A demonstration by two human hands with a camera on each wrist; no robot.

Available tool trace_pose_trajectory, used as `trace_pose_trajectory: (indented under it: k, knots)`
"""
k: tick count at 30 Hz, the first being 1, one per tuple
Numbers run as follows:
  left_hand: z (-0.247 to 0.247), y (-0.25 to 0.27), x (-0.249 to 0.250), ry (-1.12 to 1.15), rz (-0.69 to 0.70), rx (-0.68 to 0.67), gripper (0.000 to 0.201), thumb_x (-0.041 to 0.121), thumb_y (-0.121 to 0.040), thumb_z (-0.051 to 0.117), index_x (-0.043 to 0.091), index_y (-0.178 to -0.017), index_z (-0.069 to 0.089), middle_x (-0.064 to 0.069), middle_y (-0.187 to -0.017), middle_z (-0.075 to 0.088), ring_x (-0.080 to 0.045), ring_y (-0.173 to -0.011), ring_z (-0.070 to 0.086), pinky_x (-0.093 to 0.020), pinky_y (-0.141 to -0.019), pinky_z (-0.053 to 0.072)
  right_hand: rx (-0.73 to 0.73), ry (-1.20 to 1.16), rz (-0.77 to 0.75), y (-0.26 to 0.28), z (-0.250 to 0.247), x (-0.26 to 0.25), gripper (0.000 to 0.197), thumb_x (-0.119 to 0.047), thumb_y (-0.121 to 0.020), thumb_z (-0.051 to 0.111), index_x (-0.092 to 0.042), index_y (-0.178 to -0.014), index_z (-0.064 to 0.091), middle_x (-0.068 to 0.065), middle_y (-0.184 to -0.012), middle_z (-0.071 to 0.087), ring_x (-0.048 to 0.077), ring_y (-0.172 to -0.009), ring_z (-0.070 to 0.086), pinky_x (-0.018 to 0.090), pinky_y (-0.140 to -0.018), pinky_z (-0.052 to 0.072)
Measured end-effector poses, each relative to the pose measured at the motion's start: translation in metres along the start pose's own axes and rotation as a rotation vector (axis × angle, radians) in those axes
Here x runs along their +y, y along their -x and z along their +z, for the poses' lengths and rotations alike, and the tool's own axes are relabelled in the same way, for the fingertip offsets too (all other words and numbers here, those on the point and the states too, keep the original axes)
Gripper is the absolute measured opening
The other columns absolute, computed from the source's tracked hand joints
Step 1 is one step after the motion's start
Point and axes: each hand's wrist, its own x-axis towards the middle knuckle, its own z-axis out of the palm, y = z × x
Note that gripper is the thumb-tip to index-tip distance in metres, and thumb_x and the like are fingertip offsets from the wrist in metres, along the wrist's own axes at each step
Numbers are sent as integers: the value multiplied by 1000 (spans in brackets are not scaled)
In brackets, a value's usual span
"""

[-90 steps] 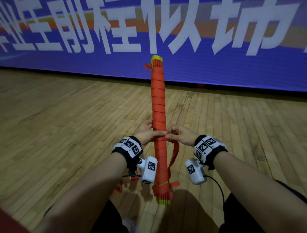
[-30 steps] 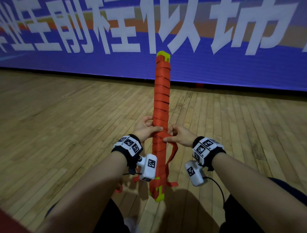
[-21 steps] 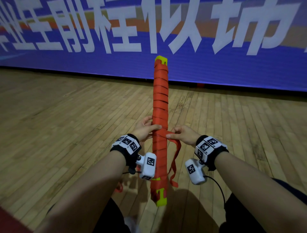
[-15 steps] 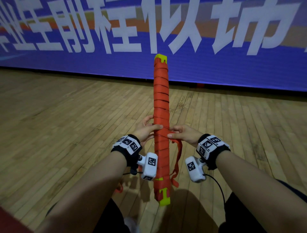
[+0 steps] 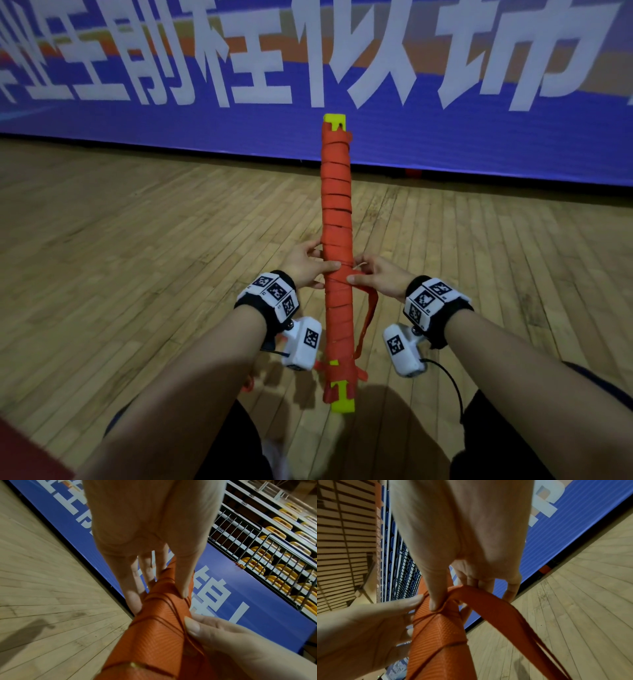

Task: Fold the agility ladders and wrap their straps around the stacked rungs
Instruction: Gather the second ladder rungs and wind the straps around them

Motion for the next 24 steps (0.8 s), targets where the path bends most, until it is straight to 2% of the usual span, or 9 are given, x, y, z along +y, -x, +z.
trace_pose_trajectory:
  k: [4, 7, 9, 13, 16, 17, 19, 21, 24]
  knots:
    - [7, 5, 5, -69, -1, 46, 50, 20, -77, 79, 18, -121, 56, -3, -108, 60, -17, -89, 62, -35, -67, 58, 57, 123, -41, 4, 4, -7, 27, -20, -88, 66, -11, -104, 47, 18, -102, 62, 26, -88, 58, 43, -83, 49]
    - [13, 11, 8, -62, 1, 100, 46, 23, -74, 82, 17, -113, 58, 3, -95, 63, -10, -79, 62, -30, -61, 56, 82, 155, -45, 8, 7, -9, 28, -22, -86, 69, -13, -102, 48, 20, -106, 63, 29, -90, 60, 44, -85, 49]
    - [16, 14, 8, -82, 3, 138, 49, 23, -72, 83, 15, -114, 60, 1, -95, 64, -13, -80, 63, -26, -59, 54, 89, 166, -53, 12, 11, -9, 27, -25, -85, 70, -15, -98, 49, 18, -105, 63, 32, -94, 62, 45, -86, 49]
    - [23, 17, 5, -130, -12, 190, 52, 22, -68, 85, 13, -113, 60, -5, -101, 67, -18, -86, 64, -31, -73, 53, 124, 151, -80, 17, 17, -1, 27, -22, -83, 72, -15, -92, 48, 4, -88, 58, 20, -82, 57, 35, -75, 48]
    - [29, 15, 3, -103, -45, 217, 63, 20, -69, 84, 13, -120, 47, -8, -109, 66, -23, -97, 65, -38, -85, 54, 140, 99, -106, 20, 15, 4, 29, -18, -81, 73, -12, -90, 46, 2, -80, 55, 15, -71, 53, 26, -65, 43]
    - [30, 15, 2, -86, -58, 209, 64, 20, -69, 83, 13, -119, 44, -9, -111, 65, -23, -98, 65, -39, -84, 55, 125, 83, -110, 20, 12, 5, 29, -17, -80, 74, -13, -89, 46, 5, -82, 56, 17, -73, 53, 28, -66, 44]
    - [30, 15, 0, -33, -69, 161, 58, 18, -73, 81, 15, -115, 42, -10, -112, 65, -21, -92, 65, -35, -71, 56, 89, 90, -114, 21, 5, 8, 27, -16, -79, 75, -19, -85, 48, 8, -87, 58, 21, -79, 55, 37, -74, 47]
    - [29, 17, 0, 41, -71, 89, 50, 14, -79, 75, 15, -117, 43, -10, -111, 66, -18, -86, 64, -29, -58, 52, 42, 81, -115, 21, -2, 12, 24, -16, -80, 74, -23, -90, 53, 3, -87, 60, 21, -84, 58, 41, -84, 49]
    - [29, 17, -2, 137, -83, -11, 47, 10, -84, 69, 17, -124, 46, -6, -112, 65, -18, -96, 64, -27, -62, 52, -32, 34, -99, 23, -8, 15, 24, -15, -85, 68, -15, -107, 58, 1, -98, 63, 18, -95, 61, 33, -91, 50]
